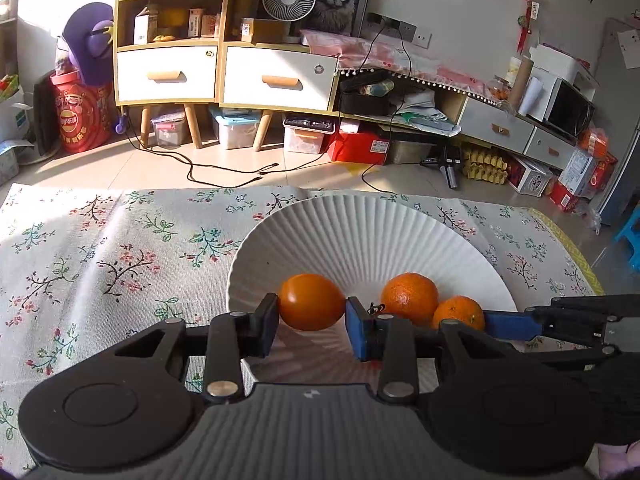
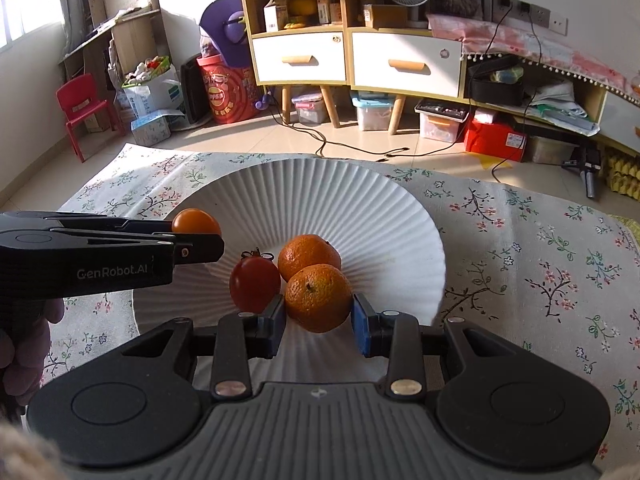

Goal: Organize fruits
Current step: 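Open both tools to release the fruits into the plate, then move both tools back toward the remaining fruits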

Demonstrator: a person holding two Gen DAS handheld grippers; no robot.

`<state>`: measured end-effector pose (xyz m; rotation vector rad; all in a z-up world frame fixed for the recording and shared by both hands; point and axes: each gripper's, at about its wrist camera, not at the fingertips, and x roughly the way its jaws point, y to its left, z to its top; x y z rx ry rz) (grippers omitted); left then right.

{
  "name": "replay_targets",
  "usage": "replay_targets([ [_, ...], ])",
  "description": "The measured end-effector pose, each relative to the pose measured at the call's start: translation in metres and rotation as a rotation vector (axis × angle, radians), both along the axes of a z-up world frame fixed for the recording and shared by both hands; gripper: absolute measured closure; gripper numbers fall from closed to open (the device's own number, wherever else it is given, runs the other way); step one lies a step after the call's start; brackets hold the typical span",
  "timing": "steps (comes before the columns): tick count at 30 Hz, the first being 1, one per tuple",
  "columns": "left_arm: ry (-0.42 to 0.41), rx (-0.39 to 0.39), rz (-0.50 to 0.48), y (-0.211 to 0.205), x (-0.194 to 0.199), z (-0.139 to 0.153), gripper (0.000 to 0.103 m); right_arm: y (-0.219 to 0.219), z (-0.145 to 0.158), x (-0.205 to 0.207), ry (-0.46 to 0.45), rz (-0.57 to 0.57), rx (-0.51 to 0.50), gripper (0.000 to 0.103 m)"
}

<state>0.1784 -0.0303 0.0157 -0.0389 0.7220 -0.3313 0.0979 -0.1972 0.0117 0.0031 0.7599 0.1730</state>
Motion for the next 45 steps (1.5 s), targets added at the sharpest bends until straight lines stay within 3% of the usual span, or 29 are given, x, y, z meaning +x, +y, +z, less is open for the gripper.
replay_targets([
  [14,-0.028,0.008,-0.017,0.001,0.002,0.001,0.07,0.001,0.001,0.001,-0.005,0.01,0.0,0.069],
  [16,-0.03,0.007,-0.013,0.003,0.0,0.003,0.068,0.001,0.002,0.0,-0.008,0.009,0.001,0.061],
  [30,-0.059,0.022,0.027,0.025,-0.028,0.028,0.029,-0.001,0.022,-0.025,-0.025,-0.022,0.043,0.036],
  [45,-0.006,0.072,0.043,0.053,-0.071,0.022,0.012,0.01,0.031,-0.054,-0.015,-0.031,0.053,0.02],
])
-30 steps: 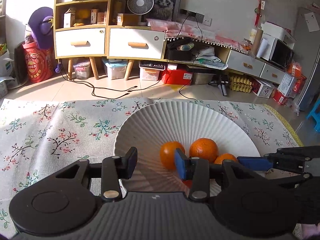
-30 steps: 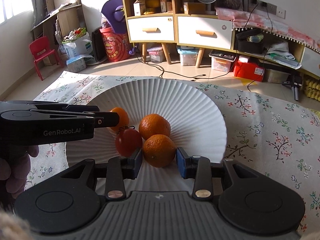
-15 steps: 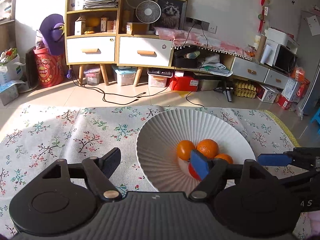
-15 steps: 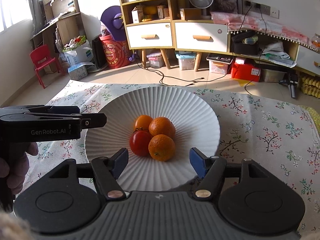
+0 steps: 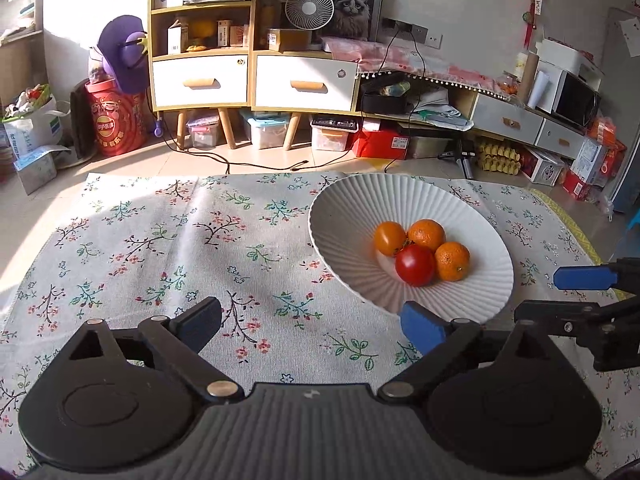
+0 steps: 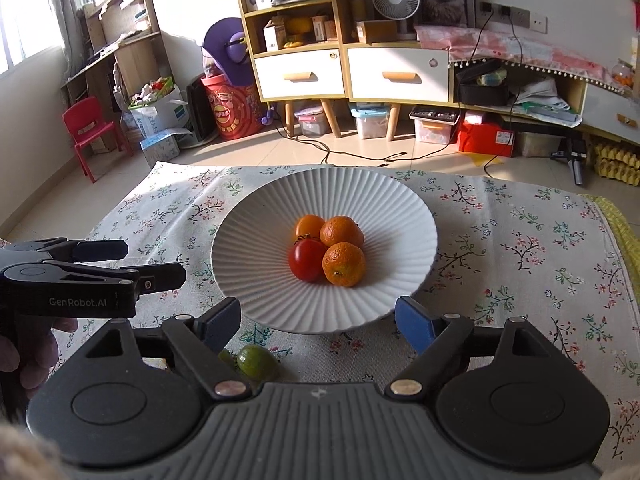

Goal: Organize fruits
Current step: 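Move both tools back toward the remaining fruits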

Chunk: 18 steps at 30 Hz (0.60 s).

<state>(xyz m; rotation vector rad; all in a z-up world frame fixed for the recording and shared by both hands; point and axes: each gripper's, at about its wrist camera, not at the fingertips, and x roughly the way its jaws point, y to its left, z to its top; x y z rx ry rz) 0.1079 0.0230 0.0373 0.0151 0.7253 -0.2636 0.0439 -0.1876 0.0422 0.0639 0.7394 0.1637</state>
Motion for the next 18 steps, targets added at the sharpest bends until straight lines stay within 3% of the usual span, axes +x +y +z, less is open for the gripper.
replay_targets([
  [18,0.056,0.072,-0.027,0.018,-0.042,-0.02,0.008,0.019,-0.015,-0.024,0.017,0.055,0.006,0.005],
])
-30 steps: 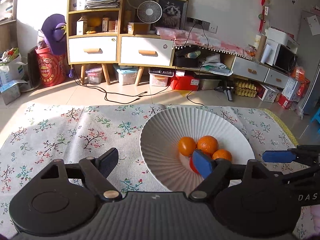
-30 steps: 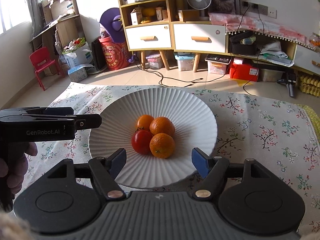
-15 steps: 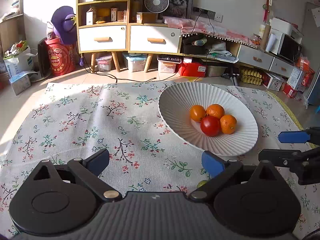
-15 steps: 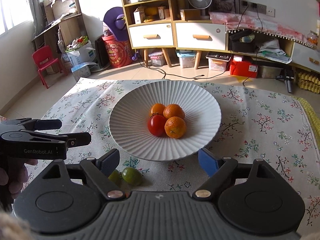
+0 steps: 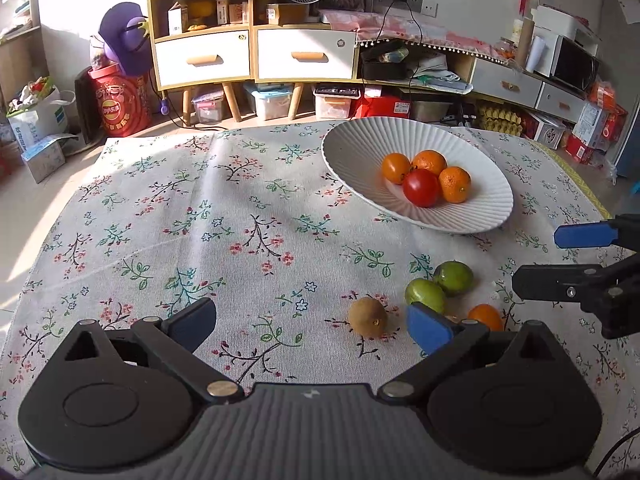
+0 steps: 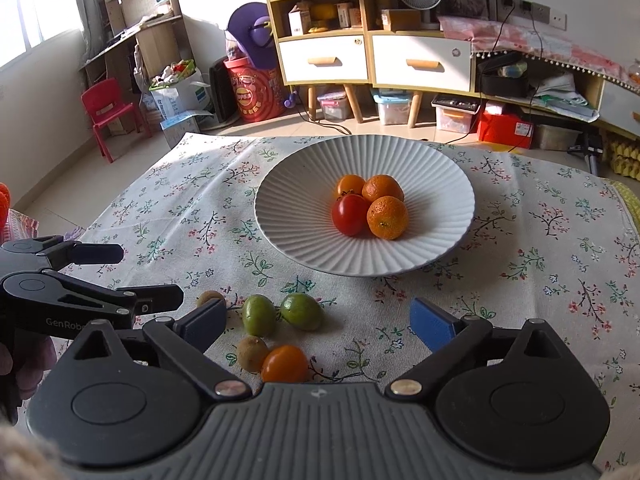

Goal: Organize fruits
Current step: 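Move both tools back toward the remaining fruits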

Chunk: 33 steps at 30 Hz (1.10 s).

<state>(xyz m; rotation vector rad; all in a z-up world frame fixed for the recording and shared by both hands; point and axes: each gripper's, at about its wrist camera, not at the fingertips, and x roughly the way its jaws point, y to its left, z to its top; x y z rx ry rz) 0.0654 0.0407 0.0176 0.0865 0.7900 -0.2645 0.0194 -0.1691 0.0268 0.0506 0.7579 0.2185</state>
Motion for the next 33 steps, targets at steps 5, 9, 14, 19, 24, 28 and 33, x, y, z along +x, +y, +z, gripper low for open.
replay_targets([
  [5,0.028,0.001,-0.023,0.005,-0.013,-0.009,0.008,0.007,-0.009,-0.007,0.002,0.018,-0.002,0.004],
  [9,0.024,-0.004,-0.03,0.013,-0.021,-0.013,0.007,0.011,-0.015,-0.015,-0.005,0.046,-0.01,0.003],
  [14,0.025,-0.016,-0.029,0.023,-0.028,-0.013,0.007,0.013,-0.021,-0.021,-0.019,0.066,-0.015,0.001],
  [19,0.034,-0.027,-0.035,0.03,-0.032,-0.016,0.007,0.018,-0.025,-0.024,-0.034,0.098,-0.048,0.001],
  [24,0.069,-0.048,-0.062,0.03,-0.036,-0.024,0.007,0.026,-0.03,-0.024,-0.025,0.148,-0.076,0.001],
  [28,0.083,-0.054,-0.092,0.027,-0.04,-0.028,0.008,0.029,-0.034,-0.024,-0.022,0.179,-0.093,0.001],
  [33,0.1,-0.079,-0.126,0.023,-0.042,-0.028,0.008,0.021,-0.036,-0.019,0.0,0.157,-0.066,0.004],
])
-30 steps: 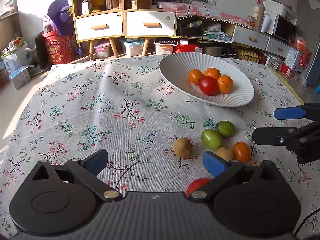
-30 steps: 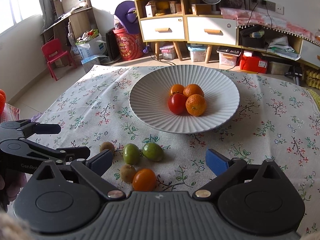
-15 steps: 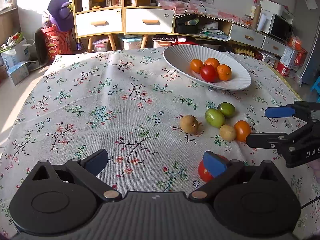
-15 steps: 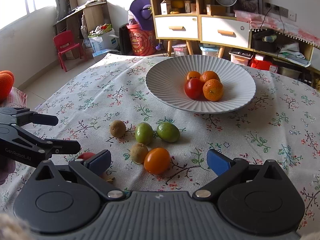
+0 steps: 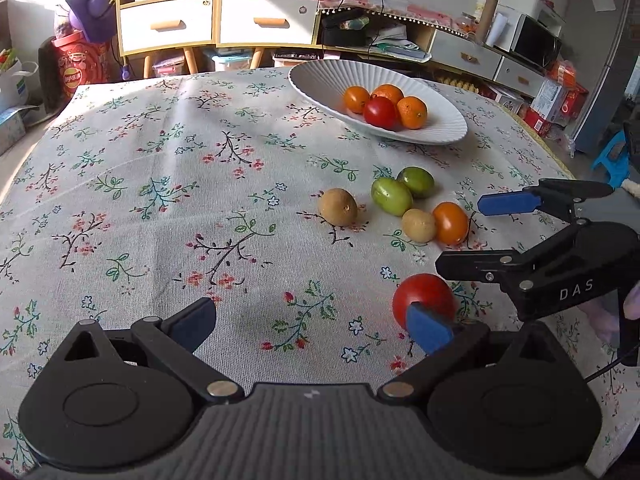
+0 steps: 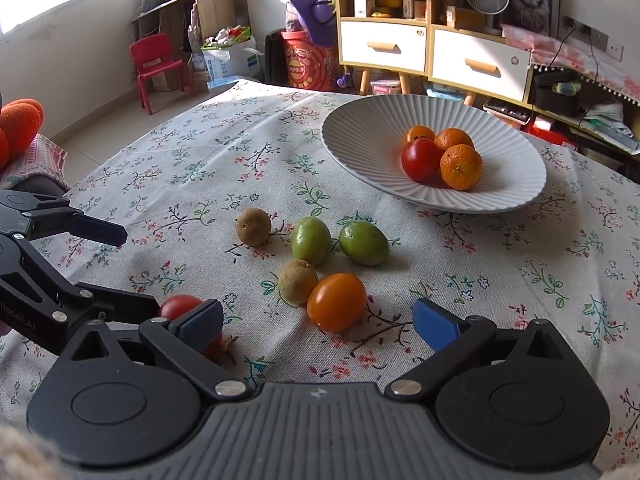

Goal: Organize fruits
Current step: 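Move both tools back toward the remaining fruits, then grasp a red tomato with the left tool while the right tool grasps an orange tomato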

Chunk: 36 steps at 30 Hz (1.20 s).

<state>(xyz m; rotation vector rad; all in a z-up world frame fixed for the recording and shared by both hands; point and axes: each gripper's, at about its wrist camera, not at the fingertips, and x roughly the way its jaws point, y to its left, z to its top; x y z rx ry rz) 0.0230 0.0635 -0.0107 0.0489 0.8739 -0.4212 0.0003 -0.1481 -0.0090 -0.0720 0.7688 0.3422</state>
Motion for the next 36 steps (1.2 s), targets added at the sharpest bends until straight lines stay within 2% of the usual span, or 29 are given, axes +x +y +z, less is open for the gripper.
replay_targets([
  [5,0.018,-0.057,-0.033,-0.004,-0.001,0.001,0.008,-0.007,-0.001,0.004,0.018,-0.031,0.029,0.016],
  [11,0.057,-0.103,-0.069,-0.018,-0.002,-0.006,0.011,0.0,-0.003,0.003,0.01,-0.001,-0.005,0.029],
  [14,0.041,-0.098,-0.088,-0.025,-0.006,-0.008,0.014,0.004,-0.003,0.002,0.001,0.015,-0.026,0.035],
  [26,0.021,-0.086,-0.148,-0.037,-0.012,-0.006,0.052,0.006,-0.004,-0.001,-0.02,0.009,-0.066,0.052],
  [32,0.013,-0.079,-0.164,-0.04,-0.014,-0.005,0.072,0.008,-0.003,-0.001,-0.016,0.026,-0.069,0.065],
  [36,0.008,-0.069,-0.165,-0.041,-0.015,-0.005,0.072,0.009,-0.003,0.0,-0.018,0.032,-0.073,0.074],
])
